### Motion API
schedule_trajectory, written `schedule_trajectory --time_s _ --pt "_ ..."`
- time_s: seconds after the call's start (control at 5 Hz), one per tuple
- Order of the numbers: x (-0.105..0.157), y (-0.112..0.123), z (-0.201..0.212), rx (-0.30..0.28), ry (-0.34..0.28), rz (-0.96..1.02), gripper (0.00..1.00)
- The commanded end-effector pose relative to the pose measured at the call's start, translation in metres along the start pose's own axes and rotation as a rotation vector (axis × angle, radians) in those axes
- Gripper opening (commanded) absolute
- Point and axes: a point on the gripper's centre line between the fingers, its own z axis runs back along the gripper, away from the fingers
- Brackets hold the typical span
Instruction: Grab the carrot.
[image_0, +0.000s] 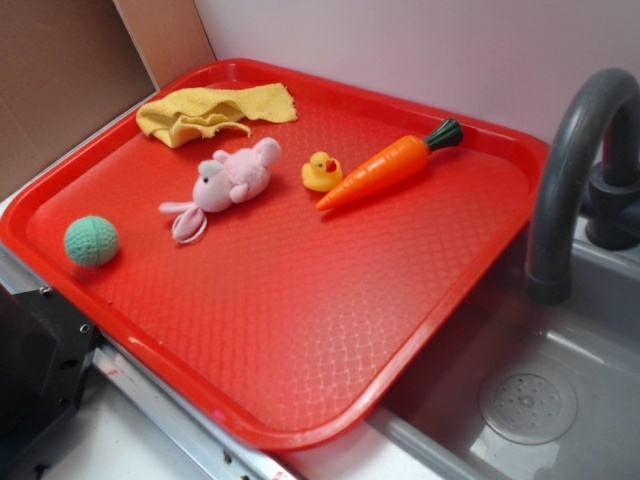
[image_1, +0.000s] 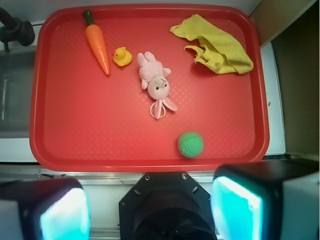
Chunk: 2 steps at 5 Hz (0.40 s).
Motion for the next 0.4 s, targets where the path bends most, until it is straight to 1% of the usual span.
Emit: schedule_trajectory --time_s 0.0,0.2 --pt "0.000 0.000 0.000 0.000 0.000 0.000 1.00" --pt "0.022 -0.002 -0.011 0.009 -0.071 0.031 1.00"
